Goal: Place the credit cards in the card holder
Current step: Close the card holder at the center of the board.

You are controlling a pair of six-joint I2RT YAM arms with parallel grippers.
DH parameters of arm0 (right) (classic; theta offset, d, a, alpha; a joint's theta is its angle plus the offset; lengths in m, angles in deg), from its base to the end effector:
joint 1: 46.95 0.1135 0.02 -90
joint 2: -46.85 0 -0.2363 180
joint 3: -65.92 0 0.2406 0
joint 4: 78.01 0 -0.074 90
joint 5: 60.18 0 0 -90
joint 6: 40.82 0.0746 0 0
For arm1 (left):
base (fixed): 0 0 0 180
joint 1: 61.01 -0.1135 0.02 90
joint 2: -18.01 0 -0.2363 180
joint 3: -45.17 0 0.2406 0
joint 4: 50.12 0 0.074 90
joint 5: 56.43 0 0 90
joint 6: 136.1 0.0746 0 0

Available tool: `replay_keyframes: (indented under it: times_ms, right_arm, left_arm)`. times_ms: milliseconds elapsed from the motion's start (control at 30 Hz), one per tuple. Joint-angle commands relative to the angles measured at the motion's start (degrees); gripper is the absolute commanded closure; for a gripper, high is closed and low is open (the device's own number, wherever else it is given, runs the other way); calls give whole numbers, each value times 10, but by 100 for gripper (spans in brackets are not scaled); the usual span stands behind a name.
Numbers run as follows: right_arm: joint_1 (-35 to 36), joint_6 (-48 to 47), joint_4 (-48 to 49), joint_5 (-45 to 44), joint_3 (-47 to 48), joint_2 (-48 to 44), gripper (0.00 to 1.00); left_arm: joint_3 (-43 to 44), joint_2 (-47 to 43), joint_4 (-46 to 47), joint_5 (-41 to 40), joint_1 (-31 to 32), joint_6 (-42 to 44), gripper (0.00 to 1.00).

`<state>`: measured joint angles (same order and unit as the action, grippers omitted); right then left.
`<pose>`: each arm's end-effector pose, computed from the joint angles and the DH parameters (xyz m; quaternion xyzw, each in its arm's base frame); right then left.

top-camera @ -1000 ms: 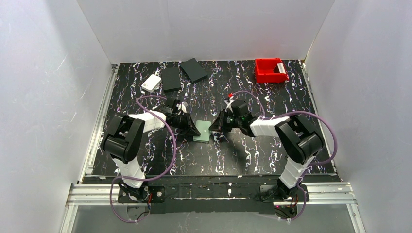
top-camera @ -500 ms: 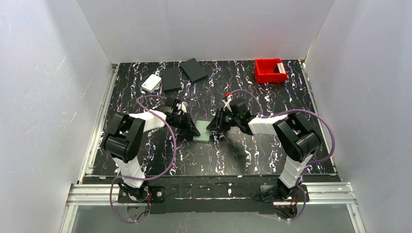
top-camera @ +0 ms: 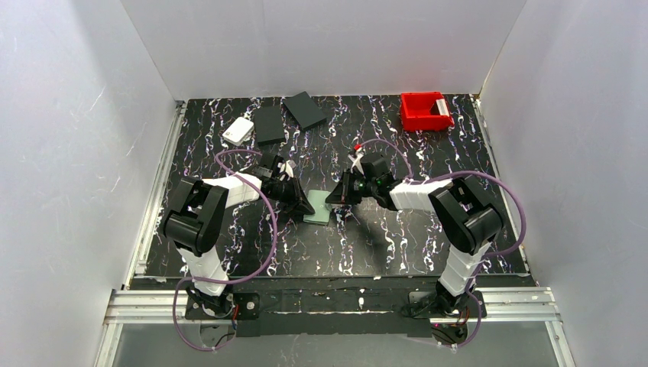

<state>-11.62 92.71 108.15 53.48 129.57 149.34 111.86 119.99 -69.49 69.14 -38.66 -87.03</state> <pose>0.2913 0.2432 0.1165 -0.0367 0.8637 0.4371 0.2483 0.3010 -0.1707 0.0958 -0.0550 0.9104 -0.3994 0.0934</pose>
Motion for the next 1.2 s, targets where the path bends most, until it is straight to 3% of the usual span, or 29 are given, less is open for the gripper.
replay_keyframes:
  times_ms: [0, 667, 1167]
  right_arm:
    - [7, -18, -16, 12, 51, 26, 99]
    - [77, -188, -281, -180, 172, 57, 98]
    - [118, -241, -338, -291, 205, 59, 97]
  left_arm:
    - [5, 12, -36, -3, 1, 12, 91]
    - [5, 15, -32, 2, 2, 10, 92]
    - [5, 13, -34, 2, 2, 11, 93]
